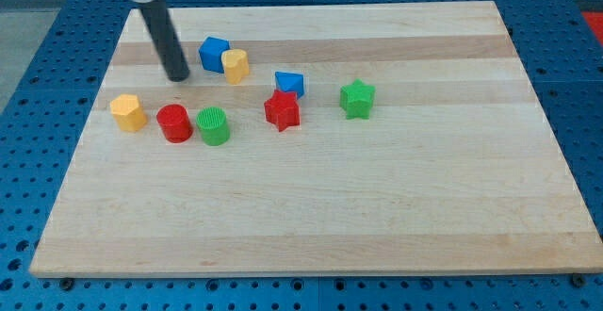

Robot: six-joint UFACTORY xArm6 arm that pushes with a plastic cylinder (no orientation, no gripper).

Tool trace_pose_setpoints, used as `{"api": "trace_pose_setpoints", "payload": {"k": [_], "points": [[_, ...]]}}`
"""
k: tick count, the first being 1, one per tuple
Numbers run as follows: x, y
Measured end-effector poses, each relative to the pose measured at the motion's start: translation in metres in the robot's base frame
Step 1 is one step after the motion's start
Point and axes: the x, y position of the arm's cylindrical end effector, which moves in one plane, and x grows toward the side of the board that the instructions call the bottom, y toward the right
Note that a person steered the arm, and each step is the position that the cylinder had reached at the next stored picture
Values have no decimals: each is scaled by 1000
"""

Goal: Move the yellow heart above the yellow hexagon

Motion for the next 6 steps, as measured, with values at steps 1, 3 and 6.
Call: {"api": "trace_pose_setpoints", "payload": {"k": [1,3,6], "points": [[56,7],[2,95],[-4,63]]}}
